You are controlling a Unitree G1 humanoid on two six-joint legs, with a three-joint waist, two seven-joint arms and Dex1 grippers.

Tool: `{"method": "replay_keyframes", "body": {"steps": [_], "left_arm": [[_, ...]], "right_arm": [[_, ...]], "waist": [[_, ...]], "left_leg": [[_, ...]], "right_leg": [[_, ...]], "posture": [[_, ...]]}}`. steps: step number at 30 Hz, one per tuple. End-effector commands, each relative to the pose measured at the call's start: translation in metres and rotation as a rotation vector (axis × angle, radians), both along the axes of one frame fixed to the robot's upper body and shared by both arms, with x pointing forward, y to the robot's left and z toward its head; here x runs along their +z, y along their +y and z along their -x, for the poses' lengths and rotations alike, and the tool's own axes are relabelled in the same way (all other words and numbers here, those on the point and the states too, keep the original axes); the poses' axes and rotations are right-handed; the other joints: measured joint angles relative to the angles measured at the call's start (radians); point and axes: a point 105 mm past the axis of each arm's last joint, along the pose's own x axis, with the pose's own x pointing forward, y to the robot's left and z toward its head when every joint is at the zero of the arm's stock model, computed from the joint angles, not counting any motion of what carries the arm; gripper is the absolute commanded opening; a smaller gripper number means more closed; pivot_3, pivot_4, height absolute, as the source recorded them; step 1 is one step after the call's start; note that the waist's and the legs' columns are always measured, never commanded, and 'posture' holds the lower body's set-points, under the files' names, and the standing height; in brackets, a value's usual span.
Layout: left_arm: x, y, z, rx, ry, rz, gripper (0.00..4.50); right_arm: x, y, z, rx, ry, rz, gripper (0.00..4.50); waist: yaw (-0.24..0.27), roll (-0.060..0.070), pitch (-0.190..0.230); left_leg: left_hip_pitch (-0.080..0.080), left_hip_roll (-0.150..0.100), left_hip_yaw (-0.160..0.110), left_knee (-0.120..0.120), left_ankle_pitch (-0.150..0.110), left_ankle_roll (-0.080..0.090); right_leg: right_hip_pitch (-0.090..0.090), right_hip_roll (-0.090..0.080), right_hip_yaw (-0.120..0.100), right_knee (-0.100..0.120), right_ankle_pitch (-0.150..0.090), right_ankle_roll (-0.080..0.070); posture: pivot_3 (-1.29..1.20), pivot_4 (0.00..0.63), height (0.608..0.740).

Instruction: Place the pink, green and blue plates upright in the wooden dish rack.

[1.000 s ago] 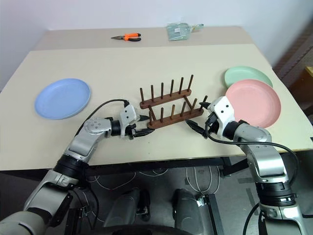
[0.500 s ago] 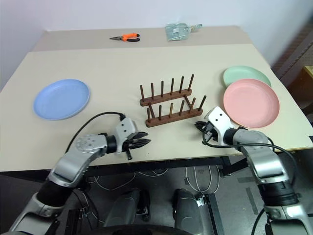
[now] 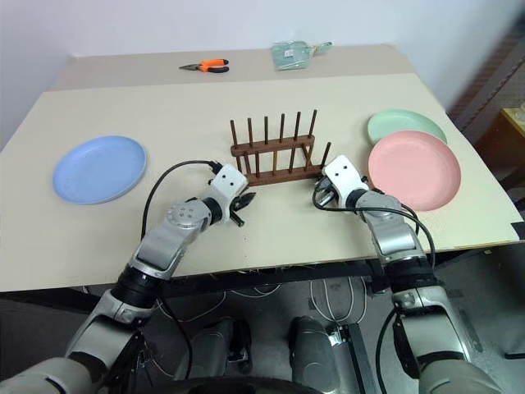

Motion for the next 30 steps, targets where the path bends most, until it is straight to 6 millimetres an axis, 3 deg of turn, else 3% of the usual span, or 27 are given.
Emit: {"method": "replay_keyframes", "body": {"steps": [1, 3, 6, 11, 15, 19, 22, 25, 30], "left_arm": [[-0.014, 0.034, -0.013, 0.125, 0.024, -0.071, 1.12], [-0.012, 0.034, -0.013, 0.118, 0.008, -0.078, 1.12], [-0.012, 0.041, -0.013, 0.150, 0.002, -0.079, 1.12], [-0.008, 0.039, 0.000, 0.098, -0.003, -0.047, 1.12], [0.002, 0.022, 0.016, -0.035, -0.015, 0.025, 1.12], [0.010, 0.002, 0.032, -0.197, -0.038, 0.050, 1.12], [0.013, -0.002, 0.032, -0.214, -0.045, 0.061, 1.12], [0.015, -0.003, 0.031, -0.209, -0.049, 0.068, 1.12], [0.019, -0.004, 0.035, -0.220, -0.044, 0.122, 1.12]], "right_arm": [[0.007, -0.003, -0.004, 0.000, -0.034, 0.008, 0.12], [0.014, -0.008, 0.000, 0.017, -0.041, 0.002, 0.12], [0.035, -0.023, 0.022, 0.059, -0.089, -0.001, 0.96], [0.052, -0.072, 0.068, -0.016, -0.109, 0.146, 3.47], [0.037, -0.099, 0.084, -0.107, -0.048, 0.222, 3.47], [0.015, -0.115, 0.073, -0.198, -0.027, 0.306, 3.47], [0.007, -0.118, 0.067, -0.218, -0.016, 0.311, 3.47], [0.007, -0.121, 0.058, -0.247, -0.030, 0.304, 2.62], [0.009, -0.117, 0.057, -0.229, -0.050, 0.306, 0.06]], "waist": [[0.001, 0.000, 0.000], [0.000, 0.000, 0.000], [0.006, 0.000, 0.000], [0.004, 0.001, 0.000], [0.001, 0.001, -0.001], [0.006, 0.001, 0.000], [0.009, 0.001, 0.000], [0.008, 0.001, 0.000], [0.008, 0.001, 0.000]], "left_leg": [[0.000, 0.000, 0.000, 0.000, 0.000, 0.000], [0.000, 0.000, 0.000, 0.000, 0.000, 0.000], [0.000, 0.000, 0.000, -0.001, 0.000, 0.000], [0.000, 0.000, 0.000, -0.002, -0.001, 0.000], [0.000, 0.001, 0.000, -0.003, -0.001, 0.000], [-0.001, 0.000, 0.000, -0.002, -0.001, 0.000], [-0.001, 0.000, 0.000, -0.002, -0.001, 0.000], [-0.002, 0.000, 0.000, -0.002, -0.001, 0.000], [-0.002, 0.000, 0.000, -0.002, -0.001, 0.000]], "right_leg": [[0.000, 0.000, 0.000, 0.000, 0.000, 0.000], [0.000, 0.000, 0.000, 0.000, 0.000, 0.000], [0.000, 0.000, 0.000, -0.001, 0.000, 0.000], [0.000, -0.001, 0.001, -0.002, 0.000, 0.000], [-0.001, -0.001, 0.001, -0.002, 0.000, 0.000], [-0.001, -0.002, 0.001, -0.002, 0.000, 0.000], [-0.002, -0.002, 0.001, -0.002, 0.000, 0.000], [-0.002, -0.002, 0.001, -0.002, 0.000, 0.000], [-0.002, -0.001, 0.001, -0.002, -0.001, 0.000]], "posture": [[0.00, 0.150, 0.740], [0.00, 0.150, 0.740], [0.00, 0.150, 0.740], [0.00, 0.150, 0.740], [0.00, 0.150, 0.740], [0.00, 0.150, 0.740], [0.00, 0.150, 0.740], [0.00, 0.150, 0.740], [0.00, 0.150, 0.740]]}}
